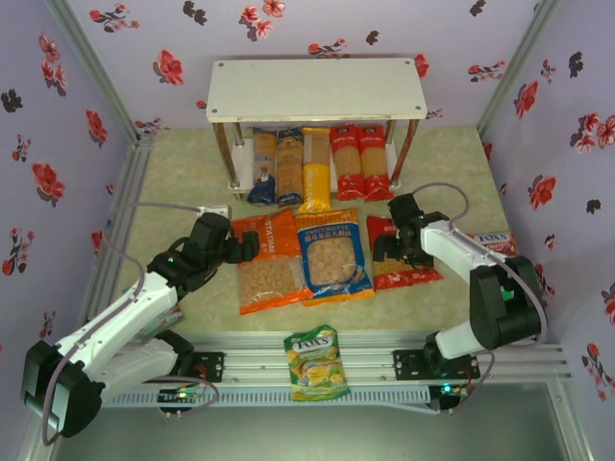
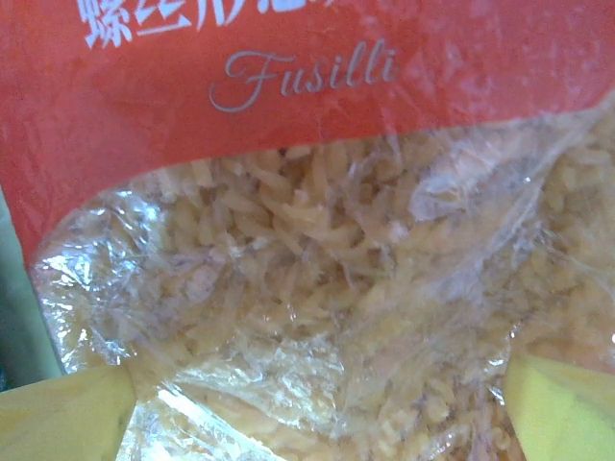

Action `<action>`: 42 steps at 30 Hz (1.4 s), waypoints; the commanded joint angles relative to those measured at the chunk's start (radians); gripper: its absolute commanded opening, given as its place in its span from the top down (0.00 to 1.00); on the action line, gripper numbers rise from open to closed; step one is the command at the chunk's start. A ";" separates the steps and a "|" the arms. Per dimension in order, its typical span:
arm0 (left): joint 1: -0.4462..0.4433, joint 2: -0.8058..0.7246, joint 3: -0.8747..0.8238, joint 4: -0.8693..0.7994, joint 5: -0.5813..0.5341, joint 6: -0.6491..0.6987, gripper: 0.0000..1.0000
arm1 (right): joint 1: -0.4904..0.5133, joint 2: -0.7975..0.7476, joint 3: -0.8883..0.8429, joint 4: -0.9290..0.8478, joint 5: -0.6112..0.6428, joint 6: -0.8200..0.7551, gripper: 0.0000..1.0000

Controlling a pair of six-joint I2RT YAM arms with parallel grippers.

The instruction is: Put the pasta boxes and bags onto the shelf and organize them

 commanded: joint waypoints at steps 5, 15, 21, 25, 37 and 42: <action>0.007 0.016 0.021 0.015 0.007 0.021 0.02 | 0.000 0.116 0.049 0.005 -0.009 -0.017 0.01; 0.012 0.024 0.031 0.021 0.007 0.028 0.03 | -0.021 0.135 0.003 0.014 -0.097 -0.001 0.29; 0.013 0.030 0.034 0.027 0.008 0.028 0.04 | -0.021 0.100 -0.035 0.014 -0.126 0.008 0.56; 0.012 0.028 0.033 0.026 0.011 0.027 0.05 | -0.025 0.061 -0.052 0.006 -0.125 0.019 0.81; 0.012 0.006 0.020 0.032 0.011 0.025 0.06 | -0.026 -0.162 -0.059 -0.033 -0.051 0.058 1.00; 0.012 -0.006 0.021 0.031 0.010 0.028 0.06 | -0.021 -0.358 -0.009 -0.111 0.056 0.062 1.00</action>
